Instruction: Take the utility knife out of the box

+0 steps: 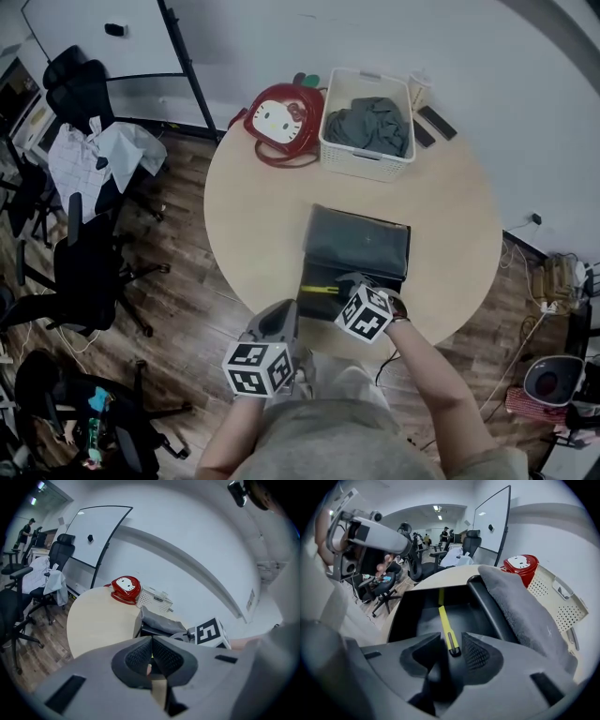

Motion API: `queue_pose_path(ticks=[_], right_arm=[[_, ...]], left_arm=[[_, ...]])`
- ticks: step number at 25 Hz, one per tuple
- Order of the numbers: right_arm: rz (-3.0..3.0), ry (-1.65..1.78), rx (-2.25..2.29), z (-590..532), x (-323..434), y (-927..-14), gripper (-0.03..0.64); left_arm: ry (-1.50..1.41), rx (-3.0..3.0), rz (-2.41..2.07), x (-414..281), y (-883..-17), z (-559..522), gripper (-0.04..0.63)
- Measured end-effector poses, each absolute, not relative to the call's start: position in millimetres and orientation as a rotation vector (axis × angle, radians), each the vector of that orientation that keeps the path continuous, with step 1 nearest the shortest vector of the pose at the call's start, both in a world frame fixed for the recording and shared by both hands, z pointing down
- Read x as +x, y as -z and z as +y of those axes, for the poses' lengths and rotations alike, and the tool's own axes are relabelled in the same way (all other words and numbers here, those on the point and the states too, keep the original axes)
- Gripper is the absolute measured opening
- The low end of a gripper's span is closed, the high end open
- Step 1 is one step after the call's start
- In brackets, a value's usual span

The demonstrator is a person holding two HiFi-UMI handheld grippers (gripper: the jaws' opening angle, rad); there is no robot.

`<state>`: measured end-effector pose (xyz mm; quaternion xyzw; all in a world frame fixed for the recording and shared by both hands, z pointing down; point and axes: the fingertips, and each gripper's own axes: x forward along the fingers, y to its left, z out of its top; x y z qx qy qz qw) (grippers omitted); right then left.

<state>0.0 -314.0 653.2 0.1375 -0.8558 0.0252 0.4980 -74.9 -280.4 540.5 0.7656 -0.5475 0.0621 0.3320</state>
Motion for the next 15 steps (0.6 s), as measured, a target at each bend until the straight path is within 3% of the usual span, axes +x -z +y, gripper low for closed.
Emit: queue_pose_path(ticks=[9,12,15], right_arm=[[-2.068,-0.088,0.337,-317.5,-1.8,-661.2,0.106],[-2.054,-0.068,0.361,-321.8,-0.6,-661.8,0.057],[-2.038,-0.053,0.382,-322.7,0.5,-662.1,0.055]], left_arm=[[-0.17,1.987,-1.431,-78.9,-545.2,-278.8,0.004],[-0.172,1.988,-1.432,-79.4,-545.2,-277.6,0.005],[-0.172,1.994,-1.429,-79.9,-543.4,-273.8,0.003]])
